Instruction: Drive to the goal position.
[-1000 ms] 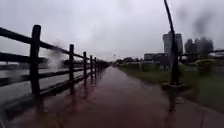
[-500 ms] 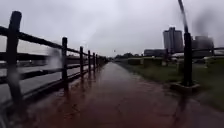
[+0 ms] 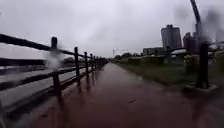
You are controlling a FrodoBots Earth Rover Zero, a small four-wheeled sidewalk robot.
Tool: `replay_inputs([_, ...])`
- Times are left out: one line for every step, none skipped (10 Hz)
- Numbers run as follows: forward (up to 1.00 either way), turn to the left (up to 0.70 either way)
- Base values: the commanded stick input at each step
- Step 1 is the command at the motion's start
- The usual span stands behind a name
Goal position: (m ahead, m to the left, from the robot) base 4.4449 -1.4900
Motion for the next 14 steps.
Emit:
replay_inputs([1.00, 0.01])
replay_inputs([1.00, 0.01])
replay_inputs([1.00, 0.01])
replay_inputs([1.00, 0.01])
replay_inputs([1.00, 0.01])
replay_inputs([1.00, 0.01])
replay_inputs([1.00, 0.01])
replay_inputs([1.00, 0.01])
replay_inputs([1.00, 0.01])
replay_inputs([1.00, 0.01])
replay_inputs([1.00, 0.01])
replay_inputs([1.00, 0.01])
replay_inputs([1.00, 0.01])
replay_inputs([1.00, 0.01])
